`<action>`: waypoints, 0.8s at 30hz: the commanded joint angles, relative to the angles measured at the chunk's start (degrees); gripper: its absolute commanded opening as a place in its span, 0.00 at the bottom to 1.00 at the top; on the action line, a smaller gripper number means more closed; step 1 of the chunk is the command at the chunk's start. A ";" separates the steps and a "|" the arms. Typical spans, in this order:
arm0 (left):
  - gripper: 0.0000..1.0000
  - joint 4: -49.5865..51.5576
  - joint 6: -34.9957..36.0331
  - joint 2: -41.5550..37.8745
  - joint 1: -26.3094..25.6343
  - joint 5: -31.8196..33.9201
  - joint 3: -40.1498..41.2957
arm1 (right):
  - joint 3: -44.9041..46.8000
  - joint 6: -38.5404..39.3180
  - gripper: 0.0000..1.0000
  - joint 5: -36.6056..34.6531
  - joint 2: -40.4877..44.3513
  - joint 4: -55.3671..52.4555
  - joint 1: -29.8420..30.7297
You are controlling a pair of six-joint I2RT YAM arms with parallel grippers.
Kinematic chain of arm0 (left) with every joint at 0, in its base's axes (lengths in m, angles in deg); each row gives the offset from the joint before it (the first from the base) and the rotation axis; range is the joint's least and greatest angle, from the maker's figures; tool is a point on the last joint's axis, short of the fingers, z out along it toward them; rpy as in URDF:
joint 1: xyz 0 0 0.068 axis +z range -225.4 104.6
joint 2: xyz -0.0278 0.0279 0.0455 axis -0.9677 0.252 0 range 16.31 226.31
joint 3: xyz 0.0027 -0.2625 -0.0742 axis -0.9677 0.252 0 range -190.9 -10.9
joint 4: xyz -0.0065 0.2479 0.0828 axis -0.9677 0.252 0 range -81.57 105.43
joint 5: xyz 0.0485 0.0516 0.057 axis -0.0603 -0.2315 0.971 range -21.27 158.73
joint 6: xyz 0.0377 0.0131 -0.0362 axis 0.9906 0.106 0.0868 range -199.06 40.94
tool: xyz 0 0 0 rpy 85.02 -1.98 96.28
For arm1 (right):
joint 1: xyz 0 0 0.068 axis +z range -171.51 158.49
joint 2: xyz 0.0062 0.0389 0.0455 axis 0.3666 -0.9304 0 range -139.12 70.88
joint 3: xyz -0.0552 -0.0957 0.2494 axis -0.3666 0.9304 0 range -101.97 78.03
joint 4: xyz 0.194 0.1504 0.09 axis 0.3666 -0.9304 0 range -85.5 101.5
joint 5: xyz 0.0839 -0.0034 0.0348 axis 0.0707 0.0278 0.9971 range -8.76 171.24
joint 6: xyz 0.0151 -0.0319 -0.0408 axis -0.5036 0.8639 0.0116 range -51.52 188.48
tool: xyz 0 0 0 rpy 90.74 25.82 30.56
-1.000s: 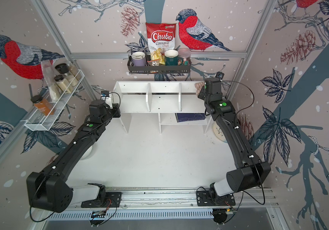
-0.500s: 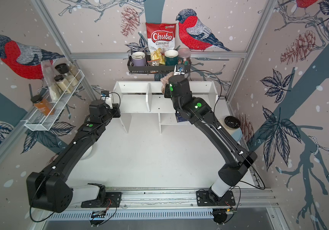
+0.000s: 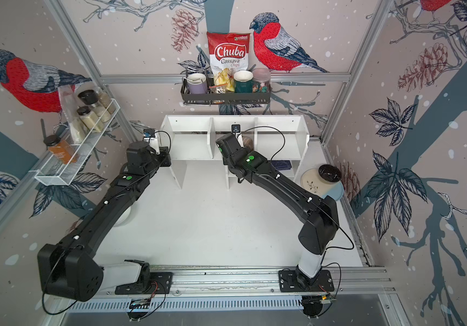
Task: Wipe the bookshelf clean with a cloth
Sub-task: Wipe the dust from the shelf.
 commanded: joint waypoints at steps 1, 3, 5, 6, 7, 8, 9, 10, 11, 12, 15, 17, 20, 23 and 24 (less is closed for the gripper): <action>0.00 0.56 -7.30 -0.28 -0.20 -6.54 -0.19 | 0.41 -2.74 0.00 -1.71 0.39 -2.04 -1.27; 0.00 0.57 -7.32 -0.19 -0.20 -6.66 -0.19 | -1.10 -3.16 0.00 -1.93 -0.31 -3.03 -2.66; 0.00 0.54 -7.32 -0.18 -0.22 -6.69 -0.18 | -3.80 -3.35 0.00 -1.59 -1.74 -3.58 -3.66; 0.00 0.59 -7.28 -0.26 -0.20 -6.68 -0.19 | -5.34 -3.35 0.00 -1.27 -2.59 -3.75 -4.04; 0.00 0.62 -7.23 -0.35 -0.20 -6.63 -0.19 | -7.30 -3.24 0.00 -0.89 -3.54 -3.87 -4.41; 0.00 0.63 -7.24 -0.36 -0.20 -6.55 -0.19 | -9.31 -3.08 0.00 -0.24 -4.45 -3.76 -4.64; 0.00 0.64 -7.24 -0.36 -0.20 -6.55 -0.19 | -11.33 -2.93 0.00 0.04 -5.77 -3.52 -4.76; 0.00 0.64 -7.24 -0.36 -0.20 -6.54 -0.19 | -13.75 -2.69 0.00 0.34 -6.82 -3.26 -4.88; 0.00 0.62 -7.19 -0.36 -0.20 -6.66 -0.19 | -16.01 -2.24 0.00 0.81 -8.26 -2.97 -4.87; 0.00 0.55 -7.23 -0.34 -0.24 -6.72 -0.19 | -18.33 -1.82 0.00 1.35 -9.57 -2.65 -4.86; 0.00 0.54 -7.24 -0.53 -0.22 -6.77 -0.17 | -25.02 -0.42 0.00 2.35 -13.27 -1.47 -4.55; 0.00 0.58 -7.15 -0.58 -0.25 -6.69 -0.12 | -29.11 0.03 0.00 3.82 -15.85 -1.61 -4.16; 0.00 0.53 -7.15 -0.63 -0.20 -6.65 -0.19 | -31.62 0.57 0.00 5.33 -17.70 -1.88 -2.80; 0.00 0.47 -7.14 -0.63 -0.15 -6.80 -0.19 | -28.00 1.27 0.00 7.08 -16.83 -0.61 -1.15; 0.00 0.49 -7.27 -0.55 -0.12 -6.89 -0.19 | -26.03 1.42 0.00 7.41 -16.13 -0.27 -0.52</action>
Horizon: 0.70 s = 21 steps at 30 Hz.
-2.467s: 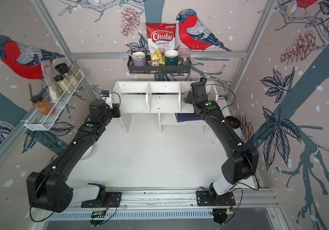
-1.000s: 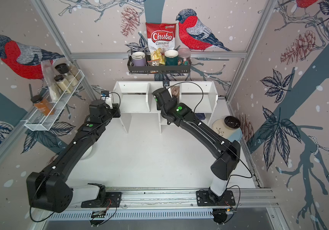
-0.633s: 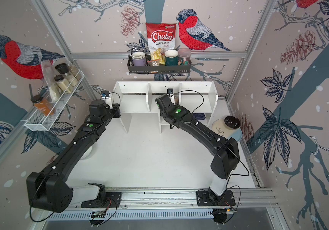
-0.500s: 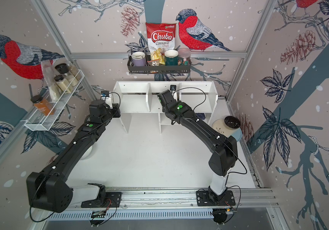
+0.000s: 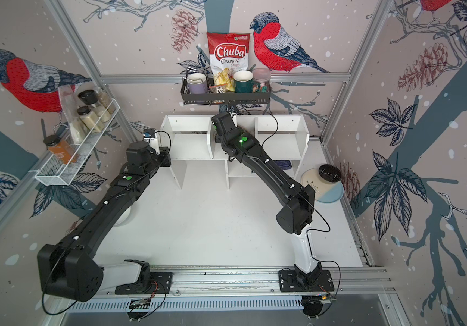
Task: Wipe the bookshelf clean with a cloth
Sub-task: Wipe the dust from the shelf.
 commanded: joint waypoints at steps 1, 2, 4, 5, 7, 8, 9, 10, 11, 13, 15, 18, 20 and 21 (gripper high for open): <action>0.00 0.26 -7.25 -0.45 -0.11 -6.93 -0.19 | 5.03 1.20 0.00 2.01 1.84 1.97 1.65; 0.00 0.23 -7.36 -0.41 -0.11 -7.01 -0.20 | 7.40 1.17 0.00 1.72 3.00 2.24 2.04; 0.00 0.25 -7.34 -0.43 -0.11 -6.92 -0.19 | 12.54 0.22 0.00 0.65 5.57 3.07 2.39; 0.00 0.39 -7.31 -0.49 -0.11 -6.94 -0.19 | 15.36 -0.74 0.00 0.42 7.32 3.37 2.31; 0.00 0.36 -7.23 -0.58 -0.07 -6.86 -0.19 | 20.81 -2.83 0.00 0.66 10.51 4.14 1.99; 0.00 0.34 -7.15 -0.70 -0.04 -6.79 -0.19 | 23.04 -3.44 0.00 0.39 11.83 4.28 1.95; 0.00 0.34 -7.13 -0.75 -0.02 -6.72 -0.19 | 24.75 -3.68 0.00 -0.65 13.16 4.21 1.86; 0.00 0.42 -7.13 -0.76 -0.02 -6.68 -0.19 | 25.93 -3.59 0.00 -2.10 14.22 3.70 1.85; 0.00 0.37 -7.13 -0.76 -0.02 -6.79 -0.19 | 26.60 -3.35 0.00 -3.89 15.00 2.77 1.78; 0.00 0.20 -7.33 -0.63 -0.02 -7.33 -0.19 | 27.37 -3.07 0.00 -6.77 16.00 1.20 0.64; 0.00 0.04 -7.54 -0.38 -0.02 -8.16 -0.27 | 26.07 -3.15 0.00 -7.51 16.03 -0.11 -1.49; 0.00 -0.07 -7.95 -0.36 -0.02 -8.46 -0.28 | 21.06 -2.82 0.00 -6.81 14.40 -1.19 -3.63; 0.00 -0.21 -8.09 -0.33 -0.02 -8.77 -0.21 | 16.49 -1.96 0.00 -5.88 12.25 -1.35 -3.93; 0.00 -0.24 -8.16 -0.24 -0.02 -8.90 -0.24 | 13.57 -1.50 0.00 -5.22 11.12 -1.62 -3.95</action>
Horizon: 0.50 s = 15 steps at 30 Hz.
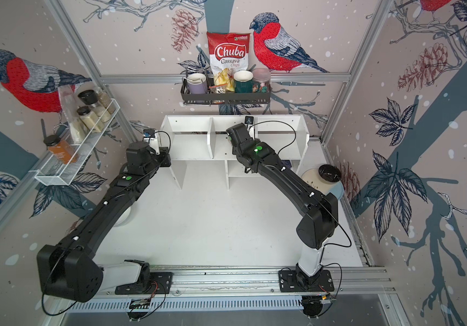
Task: Wipe the bookshelf clean with a cloth
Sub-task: Wipe the dust from the shelf.
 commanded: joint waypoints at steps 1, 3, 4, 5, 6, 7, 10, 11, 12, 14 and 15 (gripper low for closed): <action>0.00 -0.59 -8.05 0.06 -0.02 -8.70 -0.28 | -6.94 0.74 0.00 0.34 -3.47 -1.15 -0.04; 0.00 -0.57 -8.05 0.11 -0.02 -8.84 -0.33 | -13.44 0.20 0.00 1.99 -6.96 -2.75 0.05; 0.00 -0.53 -8.05 0.12 -0.02 -8.85 -0.36 | -16.37 0.01 0.00 2.82 -8.87 -3.41 0.24; 0.00 -0.56 -8.05 0.12 -0.02 -8.76 -0.37 | -18.89 -0.10 0.00 3.63 -10.37 -3.86 0.50; 0.00 -0.46 -8.03 0.04 -0.02 -8.72 -0.37 | -20.93 -0.18 0.00 4.32 -11.54 -4.17 0.92; 0.00 -0.45 -7.97 0.03 -0.02 -8.68 -0.41 | -22.12 -0.21 0.00 5.08 -12.45 -4.19 1.37; 0.00 -0.37 -7.88 0.08 -0.02 -8.53 -0.37 | -21.27 -0.43 0.00 5.54 -12.99 -3.95 3.04; 0.00 -0.36 -7.95 0.11 -0.02 -8.50 -0.41 | -19.82 -0.78 0.00 5.68 -12.49 -3.81 3.31; 0.00 -0.40 -7.96 0.16 0.02 -8.59 -0.37 | -17.79 -1.44 0.00 6.22 -11.58 -3.57 3.60; 0.00 -0.53 -8.12 0.25 0.07 -8.91 -0.41 | -11.83 -3.24 0.00 8.24 -8.76 -2.08 3.83; 0.00 -0.58 -8.14 0.33 0.07 -8.89 -0.51 | -7.83 -3.97 0.00 8.84 -7.09 -0.54 4.02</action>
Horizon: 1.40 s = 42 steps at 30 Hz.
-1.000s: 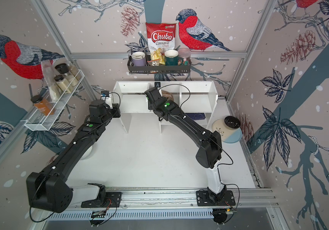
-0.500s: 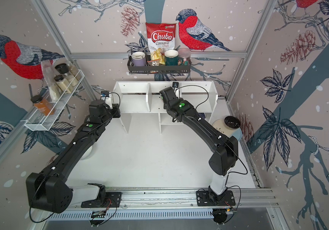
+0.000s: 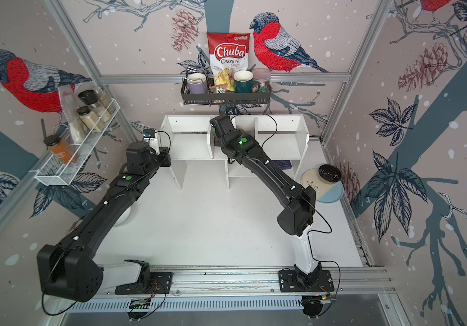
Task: Wipe the bookshelf clean with a cloth
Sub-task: Wipe the dust from the shelf.
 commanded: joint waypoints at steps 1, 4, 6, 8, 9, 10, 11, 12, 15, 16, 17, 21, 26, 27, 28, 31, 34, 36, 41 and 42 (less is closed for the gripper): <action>0.00 -0.47 -8.07 0.20 0.04 -8.70 -0.46 | 9.24 -3.37 0.00 2.24 5.65 3.32 0.51; 0.00 -0.40 -8.03 0.14 0.13 -8.59 -0.47 | 18.52 -4.28 0.00 0.34 11.13 5.36 0.76; 0.00 -0.32 -8.03 0.22 0.13 -8.65 -0.49 | 21.97 -4.48 0.00 -1.57 13.59 5.16 0.51; 0.00 -0.37 -8.03 0.16 0.13 -8.65 -0.50 | 23.59 -4.33 0.06 -2.00 14.80 4.28 -0.16; 0.00 -0.36 -8.03 0.14 0.13 -8.65 -0.43 | 23.65 -4.08 0.13 -2.04 14.94 3.76 -0.56; 0.00 -0.33 -8.03 0.14 0.09 -8.65 -0.45 | 23.28 -3.62 0.23 -2.12 14.90 3.46 -0.83; 0.00 -0.33 -8.01 0.14 0.13 -8.70 -0.45 | 22.70 -2.89 0.34 -2.27 14.65 3.32 -1.10; 0.00 -0.37 -8.03 0.14 0.09 -8.69 -0.45 | 21.70 -2.27 0.43 -2.35 14.11 3.10 -1.24; 0.00 -0.31 -8.03 0.08 0.04 -8.66 -0.48 | 17.13 -0.98 0.68 -2.18 11.17 1.52 -1.57; 0.00 -0.36 -8.03 0.06 0.04 -8.66 -0.39 | 15.36 -0.90 0.69 -1.88 9.80 0.66 -1.71; 0.00 -0.35 -8.01 0.10 0.04 -8.61 -0.30 | 13.76 -0.79 0.69 -1.55 8.38 0.13 -1.91; 0.00 -0.34 -8.03 0.29 0.04 -8.74 -0.43 | 10.14 -1.11 0.68 -0.43 4.20 -0.35 -1.91; 0.00 -0.22 -7.94 0.23 0.04 -8.62 -0.50 | 8.44 -1.80 0.55 0.46 2.91 -1.54 -1.02; 0.00 -0.25 -7.94 0.23 0.04 -8.65 -0.45 | 8.99 -1.89 0.47 0.65 3.24 -1.74 -0.74; 0.00 -0.27 -7.94 0.22 0.04 -8.65 -0.48 | 9.65 -2.09 0.40 0.51 3.75 -2.11 -0.52; 0.00 -0.26 -7.94 0.14 0.04 -8.64 -0.43 | 14.18 -2.53 0.22 -0.10 6.93 -1.50 0.51; 0.00 -0.24 -7.94 0.22 0.04 -8.63 -0.48 | 20.07 -1.90 0.16 -1.50 10.49 -0.09 1.06; 0.00 -0.21 -7.94 0.19 0.04 -8.64 -0.42 | 22.49 -1.32 0.13 -3.34 12.43 0.17 0.72; 0.00 -0.34 -8.02 0.06 0.04 -8.73 -0.50 | 19.96 -0.24 0.07 -2.69 12.19 0.05 -1.98; 0.00 -0.30 -7.99 0.03 0.04 -8.68 -0.50 | 18.01 0.41 0.06 -3.41 10.97 -0.11 -2.08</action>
